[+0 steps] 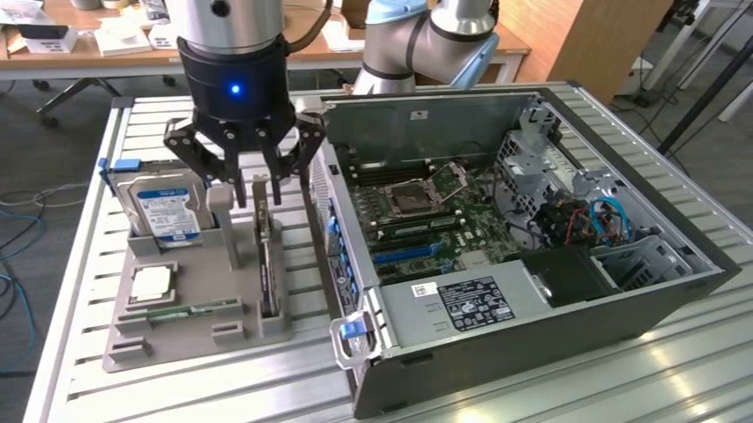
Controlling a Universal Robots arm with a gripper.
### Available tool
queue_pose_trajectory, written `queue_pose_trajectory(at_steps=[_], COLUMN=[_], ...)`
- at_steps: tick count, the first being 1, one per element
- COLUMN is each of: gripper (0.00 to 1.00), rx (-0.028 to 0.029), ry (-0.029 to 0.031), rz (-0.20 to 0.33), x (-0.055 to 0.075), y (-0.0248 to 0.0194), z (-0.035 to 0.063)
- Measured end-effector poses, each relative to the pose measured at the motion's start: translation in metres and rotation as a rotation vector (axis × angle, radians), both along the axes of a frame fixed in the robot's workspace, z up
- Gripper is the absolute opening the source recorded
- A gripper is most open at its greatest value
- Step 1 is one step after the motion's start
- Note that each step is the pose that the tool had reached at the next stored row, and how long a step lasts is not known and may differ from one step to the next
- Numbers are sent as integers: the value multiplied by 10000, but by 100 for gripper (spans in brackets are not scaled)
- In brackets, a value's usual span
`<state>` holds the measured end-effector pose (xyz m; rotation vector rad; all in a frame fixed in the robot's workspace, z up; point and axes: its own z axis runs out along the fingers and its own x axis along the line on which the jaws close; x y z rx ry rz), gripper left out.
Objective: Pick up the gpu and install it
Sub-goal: 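Pick up the gpu and move the gpu toward the slot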
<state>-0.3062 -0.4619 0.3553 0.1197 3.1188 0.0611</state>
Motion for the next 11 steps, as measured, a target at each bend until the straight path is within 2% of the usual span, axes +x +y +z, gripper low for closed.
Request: queue_pose_trajectory(at_steps=[11], gripper=[41], rx=[0], ry=[0], rz=[0], x=[0], y=[-1], z=[-200])
